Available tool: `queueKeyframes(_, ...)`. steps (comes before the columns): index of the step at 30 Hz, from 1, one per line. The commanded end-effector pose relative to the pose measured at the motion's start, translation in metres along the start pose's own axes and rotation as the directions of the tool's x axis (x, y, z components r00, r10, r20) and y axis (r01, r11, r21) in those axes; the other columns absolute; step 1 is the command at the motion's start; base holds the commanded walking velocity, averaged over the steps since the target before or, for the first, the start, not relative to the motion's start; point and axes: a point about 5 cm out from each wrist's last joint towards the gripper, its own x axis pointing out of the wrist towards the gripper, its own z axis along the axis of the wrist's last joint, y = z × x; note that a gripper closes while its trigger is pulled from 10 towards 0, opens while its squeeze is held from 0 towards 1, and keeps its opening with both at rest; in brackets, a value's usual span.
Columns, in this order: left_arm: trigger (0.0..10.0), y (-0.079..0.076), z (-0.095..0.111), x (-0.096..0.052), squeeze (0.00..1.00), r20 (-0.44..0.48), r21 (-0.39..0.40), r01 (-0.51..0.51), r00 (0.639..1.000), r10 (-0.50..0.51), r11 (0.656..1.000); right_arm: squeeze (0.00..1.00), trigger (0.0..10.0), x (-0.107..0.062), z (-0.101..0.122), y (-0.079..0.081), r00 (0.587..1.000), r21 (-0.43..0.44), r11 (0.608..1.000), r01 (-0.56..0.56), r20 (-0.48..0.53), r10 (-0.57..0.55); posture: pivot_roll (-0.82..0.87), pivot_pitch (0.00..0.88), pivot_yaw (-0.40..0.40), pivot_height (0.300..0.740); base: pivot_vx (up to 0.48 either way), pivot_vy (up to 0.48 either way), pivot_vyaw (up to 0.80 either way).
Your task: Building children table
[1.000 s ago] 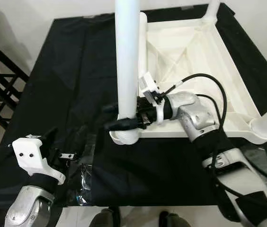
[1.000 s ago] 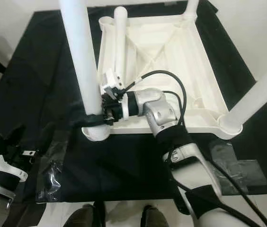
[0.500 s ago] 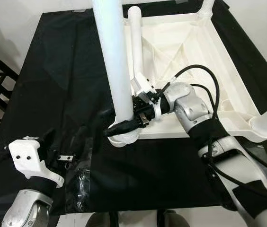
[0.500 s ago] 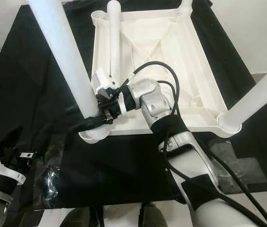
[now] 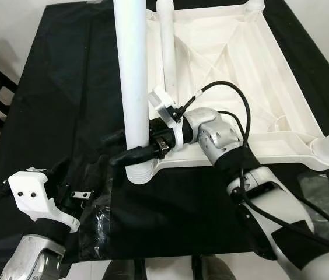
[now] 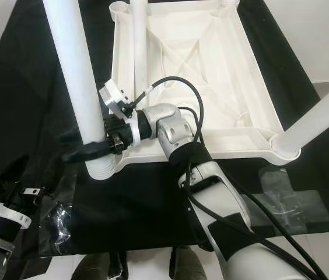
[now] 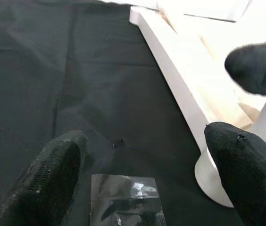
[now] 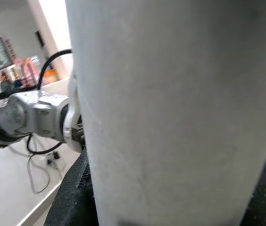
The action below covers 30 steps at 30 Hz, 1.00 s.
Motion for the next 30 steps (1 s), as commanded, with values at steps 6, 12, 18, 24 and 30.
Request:
queueKeyframes(6,10.0,-0.003,0.001,-0.005,0.00,-0.020,-0.017,-0.003,1.000,0.003,1.000,0.00,10.0,-0.003,-0.016,-0.003,0.997,0.036,0.998,0.042,-0.066,-0.040,0.07,0.404,-0.001,0.740,0.000,0.000,0.00)
queueKeyframes(12,10.0,-0.004,0.001,-0.006,0.00,-0.022,-0.023,-0.003,1.000,0.003,1.000,0.00,10.0,-0.009,-0.016,-0.004,0.994,0.021,0.998,0.058,-0.099,-0.056,0.06,0.408,-0.004,0.740,0.000,0.000,0.00)
queueKeyframes(18,10.0,-0.005,0.002,-0.006,0.00,-0.024,-0.026,-0.003,1.000,0.002,1.000,0.00,10.0,-0.010,-0.024,0.000,0.982,-0.023,1.000,0.006,-0.186,-0.010,0.06,0.413,-0.006,0.740,0.000,0.000,0.00)
queueKeyframes(24,10.0,-0.005,0.003,-0.006,0.00,-0.025,-0.029,-0.003,1.000,0.002,1.000,0.00,10.0,-0.009,-0.035,0.007,0.966,-0.046,0.998,-0.045,-0.255,0.032,0.07,0.414,-0.005,0.740,0.000,0.000,0.00)
queueKeyframes(30,10.0,-0.005,0.003,-0.006,0.00,-0.026,-0.034,-0.002,1.000,0.001,0.999,0.00,10.0,-0.012,-0.039,0.015,0.945,-0.048,0.994,-0.097,-0.317,0.077,0.06,0.414,-0.004,0.740,0.000,0.000,0.00)
